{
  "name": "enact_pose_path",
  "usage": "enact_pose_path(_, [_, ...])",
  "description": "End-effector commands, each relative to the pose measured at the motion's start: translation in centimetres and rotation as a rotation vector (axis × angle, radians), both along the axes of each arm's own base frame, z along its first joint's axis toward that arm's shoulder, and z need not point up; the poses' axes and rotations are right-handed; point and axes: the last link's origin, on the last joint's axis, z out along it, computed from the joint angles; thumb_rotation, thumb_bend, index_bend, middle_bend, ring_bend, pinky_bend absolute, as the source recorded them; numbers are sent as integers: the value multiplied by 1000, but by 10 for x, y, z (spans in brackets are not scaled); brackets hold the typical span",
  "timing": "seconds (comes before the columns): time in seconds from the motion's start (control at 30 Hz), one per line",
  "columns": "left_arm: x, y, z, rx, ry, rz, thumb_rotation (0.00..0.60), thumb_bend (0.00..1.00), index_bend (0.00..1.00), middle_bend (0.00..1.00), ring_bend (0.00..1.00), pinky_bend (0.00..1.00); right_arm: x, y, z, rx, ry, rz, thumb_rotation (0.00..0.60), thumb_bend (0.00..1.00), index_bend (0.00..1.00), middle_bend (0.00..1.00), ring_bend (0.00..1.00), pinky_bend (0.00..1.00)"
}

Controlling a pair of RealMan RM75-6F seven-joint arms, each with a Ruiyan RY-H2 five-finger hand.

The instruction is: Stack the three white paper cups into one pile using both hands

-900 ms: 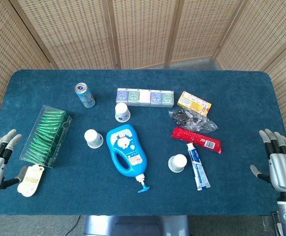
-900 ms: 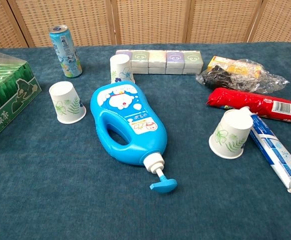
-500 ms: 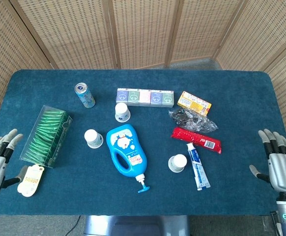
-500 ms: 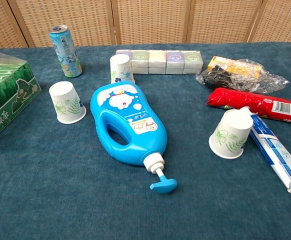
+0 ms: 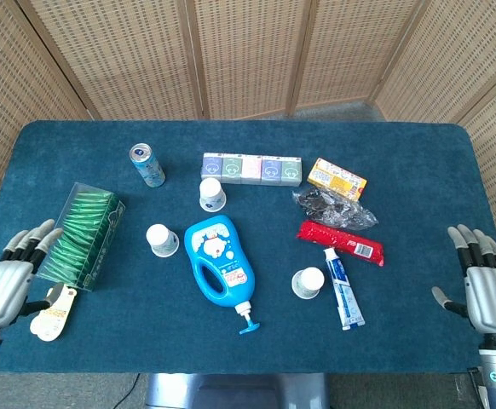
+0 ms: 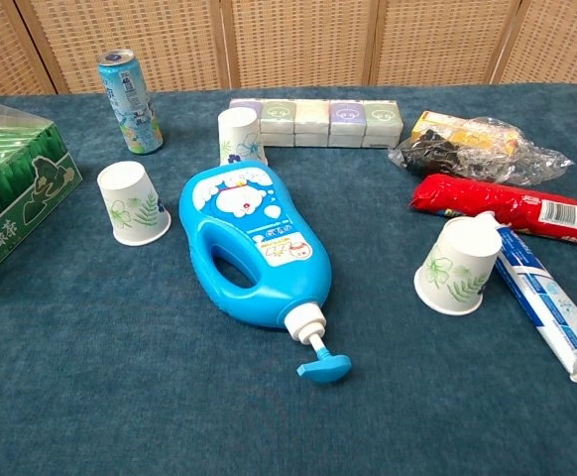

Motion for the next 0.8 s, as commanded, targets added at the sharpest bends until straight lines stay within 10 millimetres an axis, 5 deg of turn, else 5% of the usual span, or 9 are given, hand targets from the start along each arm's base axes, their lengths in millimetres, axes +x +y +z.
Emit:
enact_pose_path(0.03, [9, 18, -8, -43, 16, -21, 600, 424, 39, 20, 0, 35, -2, 2, 2, -5, -2, -6, 600, 227, 0, 21, 0, 131])
enact_pose_path(0.8, [34, 116, -114, -288, 25, -56, 600, 425, 39, 2, 0, 67, -10, 12, 17, -49, -6, -43, 600, 227, 0, 21, 0, 132])
